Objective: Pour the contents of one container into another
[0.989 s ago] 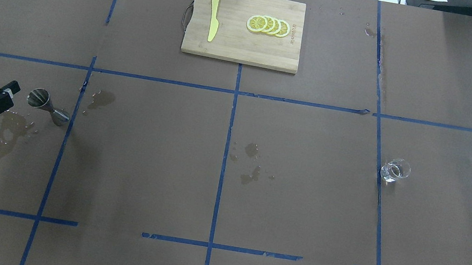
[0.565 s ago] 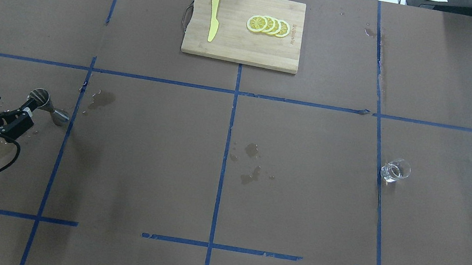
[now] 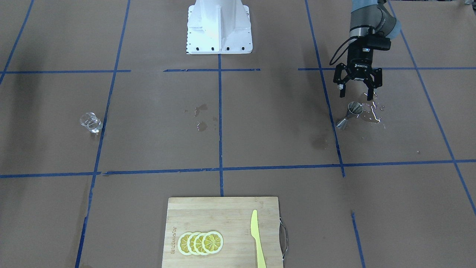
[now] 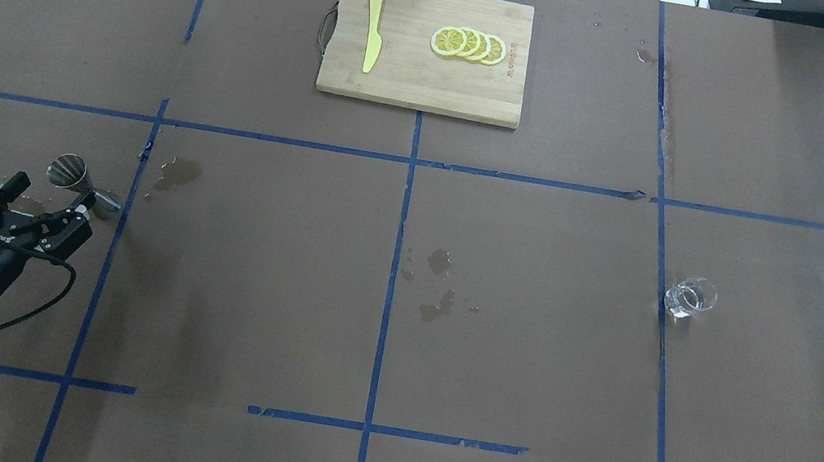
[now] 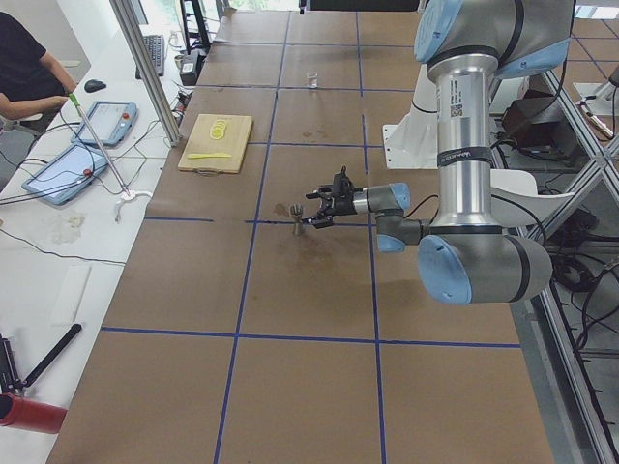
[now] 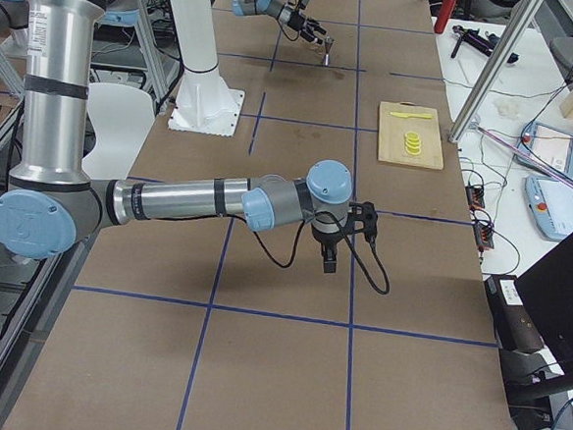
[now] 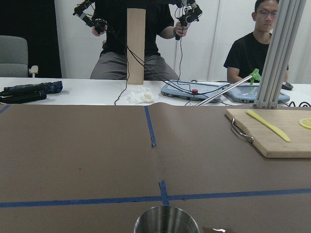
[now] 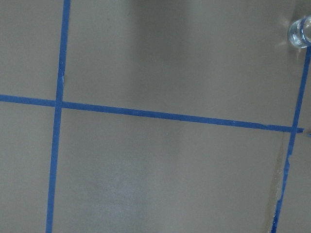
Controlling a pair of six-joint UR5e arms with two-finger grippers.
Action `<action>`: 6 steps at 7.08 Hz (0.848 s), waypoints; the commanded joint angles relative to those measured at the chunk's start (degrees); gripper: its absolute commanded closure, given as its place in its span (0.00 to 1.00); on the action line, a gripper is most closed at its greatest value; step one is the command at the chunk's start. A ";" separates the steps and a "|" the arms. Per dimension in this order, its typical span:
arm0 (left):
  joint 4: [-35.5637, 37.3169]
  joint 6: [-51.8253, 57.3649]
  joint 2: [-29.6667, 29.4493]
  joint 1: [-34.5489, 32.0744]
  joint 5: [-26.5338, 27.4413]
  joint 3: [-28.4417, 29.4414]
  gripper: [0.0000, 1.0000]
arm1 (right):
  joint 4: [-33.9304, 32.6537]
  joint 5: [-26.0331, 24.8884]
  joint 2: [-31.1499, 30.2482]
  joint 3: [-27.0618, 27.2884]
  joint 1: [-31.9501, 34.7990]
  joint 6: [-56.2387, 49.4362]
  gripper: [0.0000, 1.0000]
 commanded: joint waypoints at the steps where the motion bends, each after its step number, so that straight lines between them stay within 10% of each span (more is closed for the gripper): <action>1: -0.07 0.08 -2.70 0.03 0.35 3.03 0.01 | 0.02 -0.03 0.02 -0.08 0.00 -0.09 0.00; 6: -0.77 -0.36 -6.57 0.03 0.26 9.18 0.01 | 0.37 -0.03 0.02 -0.16 0.00 -0.09 0.00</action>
